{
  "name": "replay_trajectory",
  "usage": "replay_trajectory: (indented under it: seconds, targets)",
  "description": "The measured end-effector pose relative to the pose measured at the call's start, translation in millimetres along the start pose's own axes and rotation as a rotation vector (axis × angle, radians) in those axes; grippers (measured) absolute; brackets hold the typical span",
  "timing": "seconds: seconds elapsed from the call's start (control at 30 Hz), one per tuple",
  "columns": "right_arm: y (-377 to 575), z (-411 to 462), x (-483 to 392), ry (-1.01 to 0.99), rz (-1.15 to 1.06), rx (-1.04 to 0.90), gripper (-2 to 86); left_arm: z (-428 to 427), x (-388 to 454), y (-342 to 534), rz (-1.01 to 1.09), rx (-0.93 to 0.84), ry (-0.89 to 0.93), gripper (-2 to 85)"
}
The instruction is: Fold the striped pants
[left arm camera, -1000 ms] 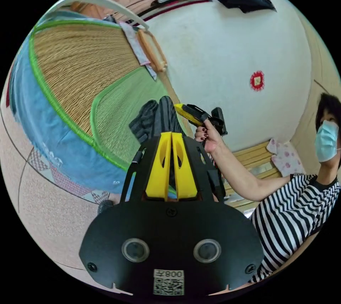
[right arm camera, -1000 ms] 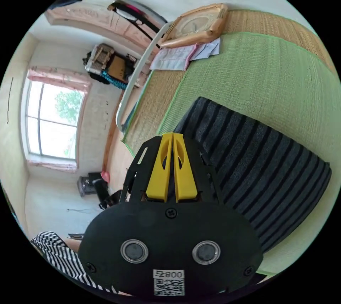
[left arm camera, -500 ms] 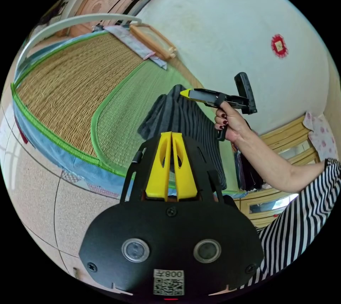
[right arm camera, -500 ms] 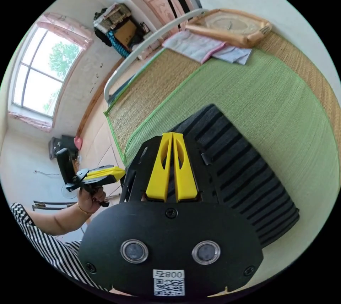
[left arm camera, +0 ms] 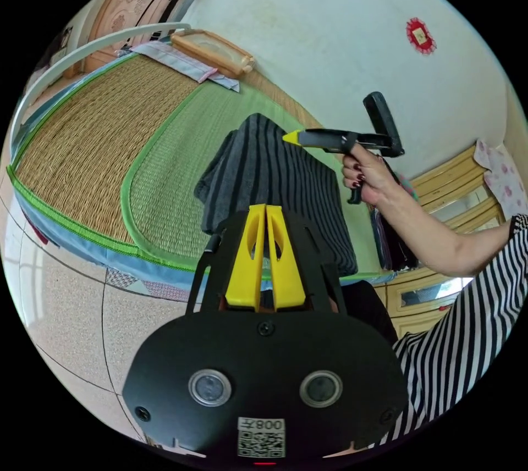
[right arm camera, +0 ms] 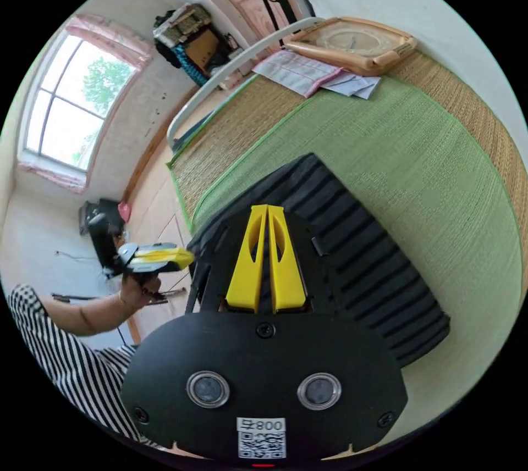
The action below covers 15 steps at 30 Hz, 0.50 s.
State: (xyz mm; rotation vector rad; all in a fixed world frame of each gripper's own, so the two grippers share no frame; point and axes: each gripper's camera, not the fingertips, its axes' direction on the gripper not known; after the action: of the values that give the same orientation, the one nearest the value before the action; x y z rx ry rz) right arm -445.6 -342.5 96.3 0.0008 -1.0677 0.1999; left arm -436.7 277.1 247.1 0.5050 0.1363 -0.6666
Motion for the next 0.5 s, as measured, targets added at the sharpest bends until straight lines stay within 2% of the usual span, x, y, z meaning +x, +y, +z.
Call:
replay_trajectory:
  seconds: [0.2, 0.3, 0.5]
  targets:
    - [141.5, 10.6, -48.5, -0.094, -0.005, -0.112, 0.2, 13.7, -5.4, -0.4, -0.033, -0.042, 0.012, 0.0]
    - [192.8, 34.6, -57.8, -0.034, 0.020, -0.186, 0.2, 16.0, -1.7, 0.7, -0.020, -0.054, -0.004, 0.0]
    - [228.2, 0.6, -46.8, -0.103, 0.088, -0.077, 0.2, 16.5, 13.4, 17.6, 0.012, -0.088, 0.029, 0.1]
